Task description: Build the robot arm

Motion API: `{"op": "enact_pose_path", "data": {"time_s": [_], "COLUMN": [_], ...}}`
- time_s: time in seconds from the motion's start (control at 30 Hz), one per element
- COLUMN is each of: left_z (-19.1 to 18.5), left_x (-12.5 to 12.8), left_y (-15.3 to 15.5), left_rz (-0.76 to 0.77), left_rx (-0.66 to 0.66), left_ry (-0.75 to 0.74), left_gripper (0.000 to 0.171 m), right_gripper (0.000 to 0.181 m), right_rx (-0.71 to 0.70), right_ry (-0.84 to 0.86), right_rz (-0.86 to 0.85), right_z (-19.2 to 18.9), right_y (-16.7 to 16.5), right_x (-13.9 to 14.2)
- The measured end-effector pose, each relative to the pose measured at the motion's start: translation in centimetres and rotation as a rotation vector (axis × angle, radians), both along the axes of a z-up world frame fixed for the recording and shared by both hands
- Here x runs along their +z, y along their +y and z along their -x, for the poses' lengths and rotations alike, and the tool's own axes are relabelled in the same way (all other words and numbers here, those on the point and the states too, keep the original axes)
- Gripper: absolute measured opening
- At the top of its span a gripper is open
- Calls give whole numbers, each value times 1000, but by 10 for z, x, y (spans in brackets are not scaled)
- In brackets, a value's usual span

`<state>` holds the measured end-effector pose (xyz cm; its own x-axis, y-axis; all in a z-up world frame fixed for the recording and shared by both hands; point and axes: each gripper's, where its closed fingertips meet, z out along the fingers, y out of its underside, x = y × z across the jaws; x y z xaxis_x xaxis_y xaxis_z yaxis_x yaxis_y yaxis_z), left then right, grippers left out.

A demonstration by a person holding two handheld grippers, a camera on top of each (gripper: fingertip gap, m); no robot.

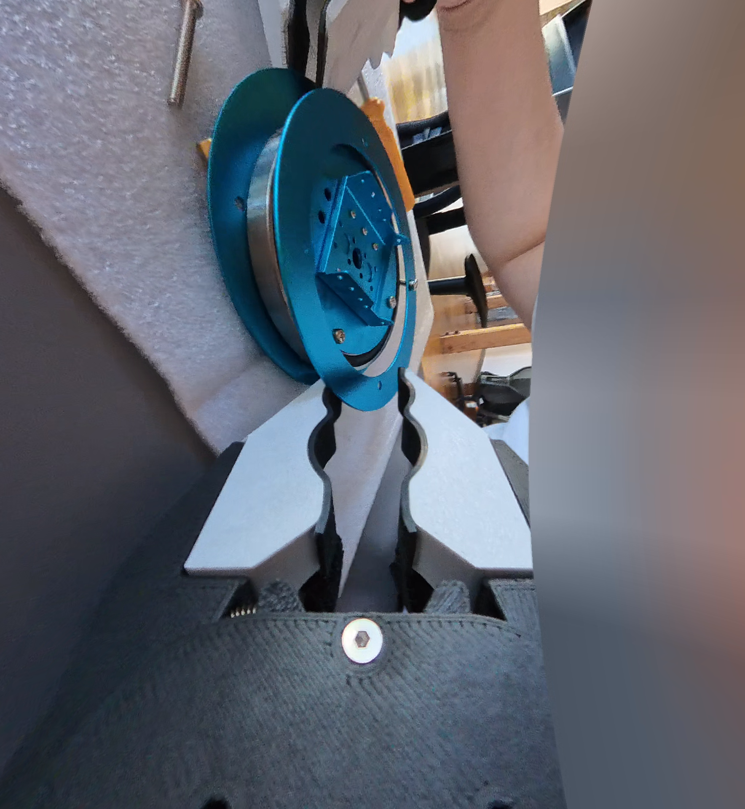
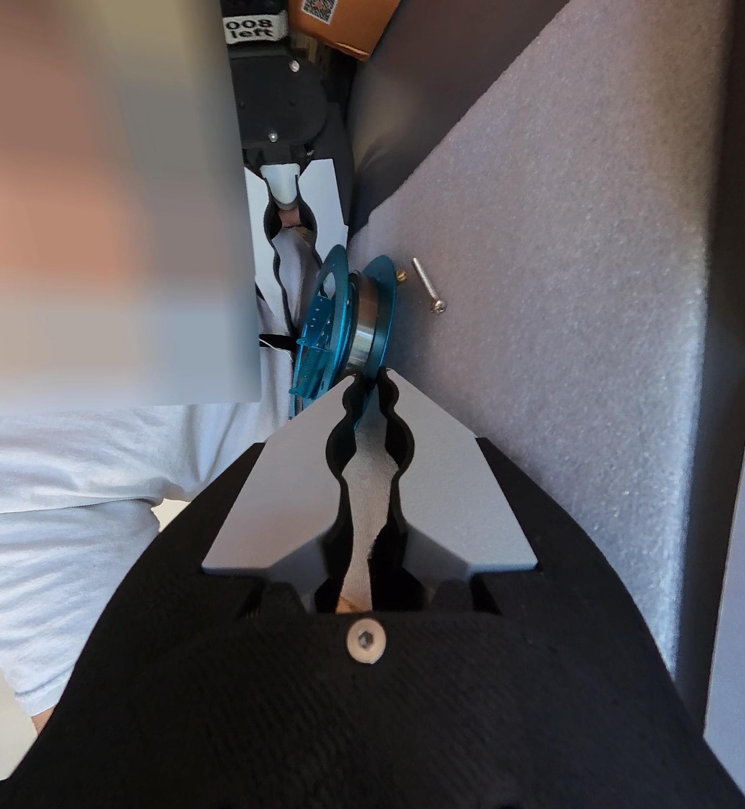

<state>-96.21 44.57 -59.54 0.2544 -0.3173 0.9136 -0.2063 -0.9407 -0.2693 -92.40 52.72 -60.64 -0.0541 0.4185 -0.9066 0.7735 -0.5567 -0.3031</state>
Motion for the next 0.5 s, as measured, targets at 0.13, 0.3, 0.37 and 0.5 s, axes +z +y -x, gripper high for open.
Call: {"op": "enact_pose_path", "data": {"time_s": [0.13, 0.3, 0.37, 0.5], "left_z": [-4, -6, -7, -8], "left_x": [-1, 0, 0, 1], "left_y": [-3, -6, -7, -9], "left_rz": [-15, 4, 4, 16], "left_rx": [-24, -25, -25, -31], "left_ry": [7, -21, -21, -29], "left_gripper": [24, 24, 24, 25], "right_gripper": [5, 4, 4, 4], "right_rx": [13, 31, 33, 43], "right_ry": [11, 76, 97, 135], "right_rz": [-5, 13, -10, -56], "right_z": [-1, -2, -3, -4], "right_y": [-1, -4, -5, -7], "right_x": [1, 10, 12, 15]}}
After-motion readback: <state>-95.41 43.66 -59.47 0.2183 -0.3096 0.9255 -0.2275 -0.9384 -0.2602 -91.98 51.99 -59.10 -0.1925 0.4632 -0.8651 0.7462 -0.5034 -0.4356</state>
